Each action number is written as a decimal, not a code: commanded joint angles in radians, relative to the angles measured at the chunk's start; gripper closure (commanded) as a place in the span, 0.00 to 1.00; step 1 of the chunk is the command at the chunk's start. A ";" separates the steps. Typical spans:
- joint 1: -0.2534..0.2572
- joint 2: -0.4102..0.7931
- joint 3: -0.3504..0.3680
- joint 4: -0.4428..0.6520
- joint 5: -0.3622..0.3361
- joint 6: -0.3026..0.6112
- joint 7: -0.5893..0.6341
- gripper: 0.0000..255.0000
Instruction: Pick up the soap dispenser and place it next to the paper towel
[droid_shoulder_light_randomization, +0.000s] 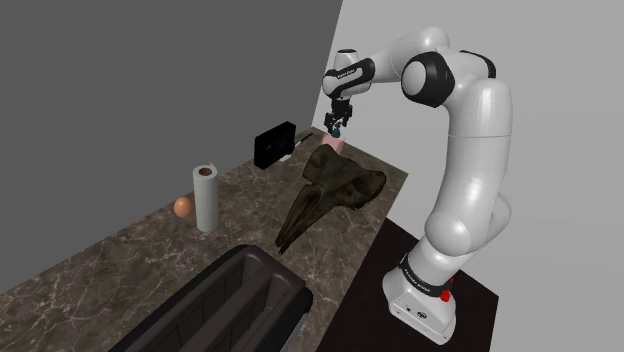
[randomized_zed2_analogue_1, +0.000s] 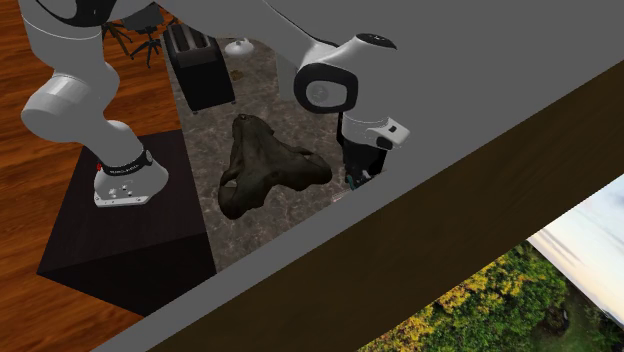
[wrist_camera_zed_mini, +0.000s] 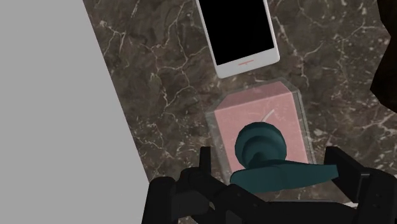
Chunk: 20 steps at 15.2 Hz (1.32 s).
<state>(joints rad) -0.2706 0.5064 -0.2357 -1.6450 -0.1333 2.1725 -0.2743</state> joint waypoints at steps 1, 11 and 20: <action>0.000 0.001 0.000 -0.001 0.000 0.003 0.000 0.00; 0.000 0.001 0.000 -0.002 0.000 0.003 0.001 1.00; 0.002 -0.028 -0.002 0.024 -0.001 -0.050 -0.008 1.00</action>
<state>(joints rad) -0.2676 0.4789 -0.2375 -1.6313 -0.1355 2.1323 -0.2793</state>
